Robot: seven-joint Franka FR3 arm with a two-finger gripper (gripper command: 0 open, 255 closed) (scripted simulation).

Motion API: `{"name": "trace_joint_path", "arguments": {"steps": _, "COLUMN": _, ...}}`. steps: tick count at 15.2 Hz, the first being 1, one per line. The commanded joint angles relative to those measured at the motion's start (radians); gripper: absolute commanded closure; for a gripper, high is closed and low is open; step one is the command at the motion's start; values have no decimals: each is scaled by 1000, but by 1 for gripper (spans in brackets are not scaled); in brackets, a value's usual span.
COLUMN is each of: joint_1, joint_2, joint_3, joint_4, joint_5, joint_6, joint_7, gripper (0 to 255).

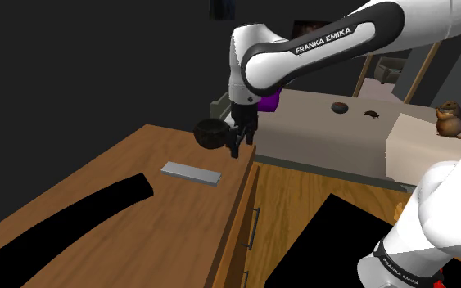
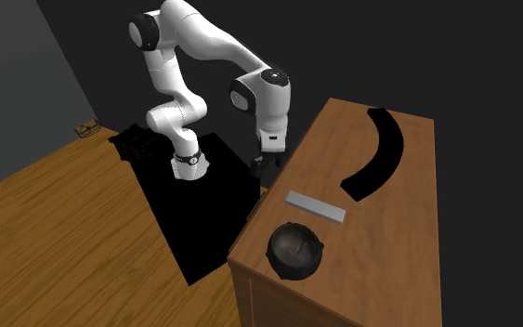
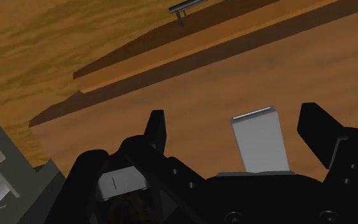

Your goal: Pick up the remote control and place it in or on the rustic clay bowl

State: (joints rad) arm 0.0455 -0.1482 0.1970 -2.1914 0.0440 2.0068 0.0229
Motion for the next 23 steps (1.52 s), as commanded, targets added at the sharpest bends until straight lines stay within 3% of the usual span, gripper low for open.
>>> {"name": "trace_joint_path", "arguments": {"steps": 1, "joint_1": 8, "joint_2": 66, "joint_3": 13, "joint_4": 44, "joint_5": -10, "joint_6": 27, "joint_7": 13, "gripper": 0}}
{"name": "trace_joint_path", "arguments": {"steps": 14, "joint_1": 92, "joint_2": 553, "joint_3": 49, "joint_4": 493, "joint_5": -131, "joint_6": 84, "joint_7": 89, "gripper": 0}}
{"name": "trace_joint_path", "arguments": {"steps": 23, "joint_1": 98, "joint_2": 598, "joint_3": 42, "joint_4": 454, "joint_5": -145, "joint_6": 167, "joint_7": 97, "gripper": 0}}
